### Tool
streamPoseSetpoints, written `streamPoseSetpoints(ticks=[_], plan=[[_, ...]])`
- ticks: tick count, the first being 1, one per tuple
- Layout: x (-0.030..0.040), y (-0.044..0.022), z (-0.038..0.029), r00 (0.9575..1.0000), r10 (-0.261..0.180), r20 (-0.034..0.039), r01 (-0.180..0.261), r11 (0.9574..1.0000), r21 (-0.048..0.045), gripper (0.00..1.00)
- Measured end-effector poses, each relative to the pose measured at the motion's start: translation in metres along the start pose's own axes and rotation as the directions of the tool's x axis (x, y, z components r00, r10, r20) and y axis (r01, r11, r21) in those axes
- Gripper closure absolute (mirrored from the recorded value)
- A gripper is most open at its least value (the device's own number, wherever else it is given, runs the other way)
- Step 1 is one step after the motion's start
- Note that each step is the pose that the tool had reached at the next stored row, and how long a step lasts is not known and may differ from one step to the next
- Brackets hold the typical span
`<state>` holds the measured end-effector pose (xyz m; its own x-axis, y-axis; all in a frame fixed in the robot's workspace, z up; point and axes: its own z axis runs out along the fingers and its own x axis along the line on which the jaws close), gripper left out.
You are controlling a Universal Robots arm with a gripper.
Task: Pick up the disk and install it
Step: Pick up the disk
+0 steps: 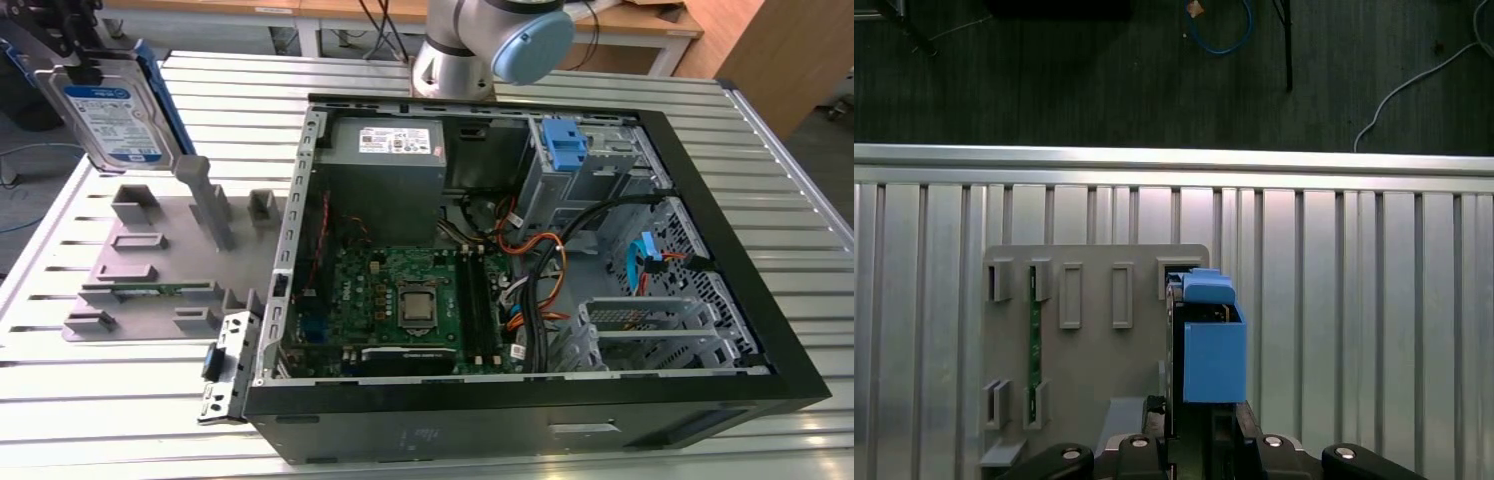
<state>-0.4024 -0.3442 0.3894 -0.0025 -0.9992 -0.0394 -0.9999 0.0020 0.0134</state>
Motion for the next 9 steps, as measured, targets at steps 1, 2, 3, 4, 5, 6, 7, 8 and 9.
streamPoseSetpoints(ticks=[1, 2, 3, 4, 5, 6, 7, 8, 9], plan=[[0.0000, 0.0000, -0.0002, 1.0000, 0.000, 0.0000, 0.000, 1.0000, -0.0001, 0.65], [0.0000, 0.0000, -0.0004, 1.0000, 0.000, -0.0001, 0.000, 1.0000, 0.0000, 0.65], [0.0000, 0.0000, -0.0007, 1.0000, 0.000, -0.0001, 0.000, 1.0000, -0.0001, 0.65], [0.0000, 0.0000, -0.0009, 1.0000, 0.000, 0.0000, 0.000, 1.0000, 0.0001, 0.65], [0.0000, 0.0000, -0.0012, 1.0000, 0.000, 0.0000, 0.000, 1.0000, 0.0000, 0.65], [-0.0001, 0.0000, -0.0014, 1.0000, 0.000, 0.0000, 0.000, 1.0000, 0.0001, 0.65], [-0.0001, 0.0000, -0.0016, 1.0000, 0.000, 0.0000, 0.000, 1.0000, 0.0001, 0.65], [-0.0001, 0.0000, -0.0018, 1.0000, 0.000, 0.0000, 0.000, 1.0000, 0.0001, 0.65], [-0.0001, 0.0000, -0.0019, 1.0000, 0.000, 0.0001, 0.000, 1.0000, 0.0002, 0.65]])
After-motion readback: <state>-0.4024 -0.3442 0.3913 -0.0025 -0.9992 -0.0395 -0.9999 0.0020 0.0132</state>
